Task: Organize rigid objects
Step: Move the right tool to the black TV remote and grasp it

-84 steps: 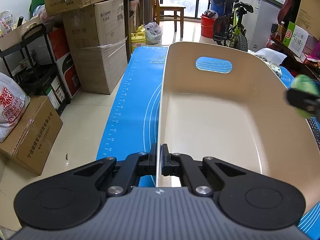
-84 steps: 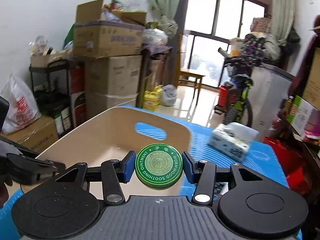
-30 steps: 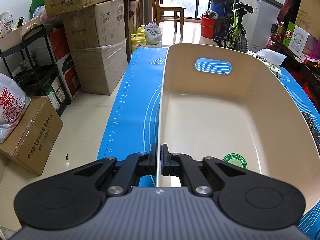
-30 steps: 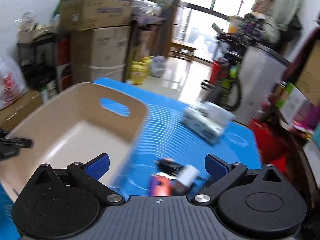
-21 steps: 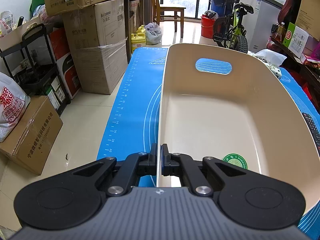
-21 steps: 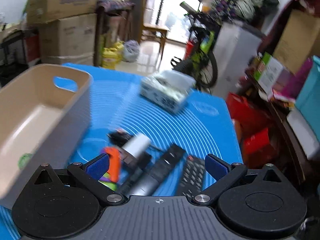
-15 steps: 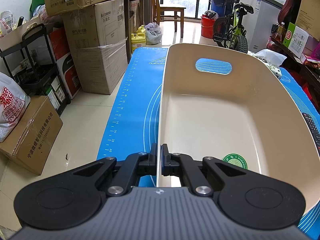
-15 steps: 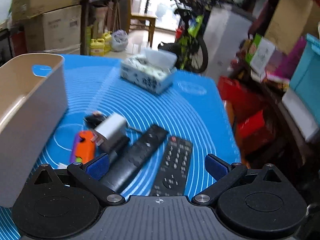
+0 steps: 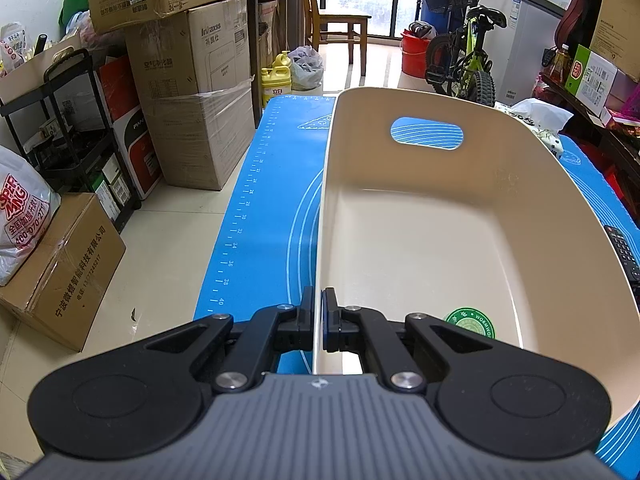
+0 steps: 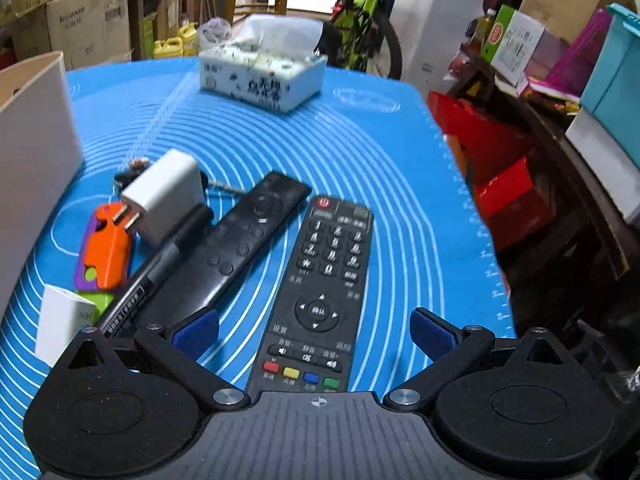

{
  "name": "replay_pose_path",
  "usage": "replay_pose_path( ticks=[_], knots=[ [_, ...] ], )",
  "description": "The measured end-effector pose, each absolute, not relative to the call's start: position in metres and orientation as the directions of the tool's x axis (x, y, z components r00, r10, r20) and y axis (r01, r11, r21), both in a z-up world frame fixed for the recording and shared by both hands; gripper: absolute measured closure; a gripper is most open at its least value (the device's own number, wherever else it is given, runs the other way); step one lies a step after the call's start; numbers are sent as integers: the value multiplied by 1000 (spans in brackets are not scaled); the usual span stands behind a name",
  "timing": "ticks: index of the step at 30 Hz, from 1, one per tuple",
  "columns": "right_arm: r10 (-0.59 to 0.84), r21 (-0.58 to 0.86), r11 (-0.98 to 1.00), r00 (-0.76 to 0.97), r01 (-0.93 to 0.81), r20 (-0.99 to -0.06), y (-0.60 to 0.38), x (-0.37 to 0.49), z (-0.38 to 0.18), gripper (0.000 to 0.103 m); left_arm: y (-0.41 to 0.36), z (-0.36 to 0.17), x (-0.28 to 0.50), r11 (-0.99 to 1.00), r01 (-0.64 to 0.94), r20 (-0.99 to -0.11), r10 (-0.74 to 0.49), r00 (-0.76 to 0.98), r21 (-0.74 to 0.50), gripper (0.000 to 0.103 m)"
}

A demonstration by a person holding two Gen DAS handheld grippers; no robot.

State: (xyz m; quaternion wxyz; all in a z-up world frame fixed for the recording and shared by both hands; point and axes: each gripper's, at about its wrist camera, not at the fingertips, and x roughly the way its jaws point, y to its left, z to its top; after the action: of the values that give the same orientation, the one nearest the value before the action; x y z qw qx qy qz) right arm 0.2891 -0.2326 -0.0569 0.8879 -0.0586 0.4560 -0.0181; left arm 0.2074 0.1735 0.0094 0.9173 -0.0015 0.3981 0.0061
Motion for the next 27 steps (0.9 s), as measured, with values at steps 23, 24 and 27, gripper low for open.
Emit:
replay_pose_path(
  ticks=[23, 24, 27],
  knots=[
    [18, 10, 1000, 500, -18, -866, -255, 301, -74, 3, 172, 9, 208, 1000, -11, -729, 12, 684, 6, 99],
    [23, 16, 1000, 508, -17, -861, -255, 300, -75, 5, 172, 9, 207, 1000, -11, -730, 12, 684, 6, 99],
    [34, 26, 999, 527, -23, -849, -256, 295, -72, 16, 172, 9, 208, 1000, -11, -729, 13, 684, 7, 99]
  ],
)
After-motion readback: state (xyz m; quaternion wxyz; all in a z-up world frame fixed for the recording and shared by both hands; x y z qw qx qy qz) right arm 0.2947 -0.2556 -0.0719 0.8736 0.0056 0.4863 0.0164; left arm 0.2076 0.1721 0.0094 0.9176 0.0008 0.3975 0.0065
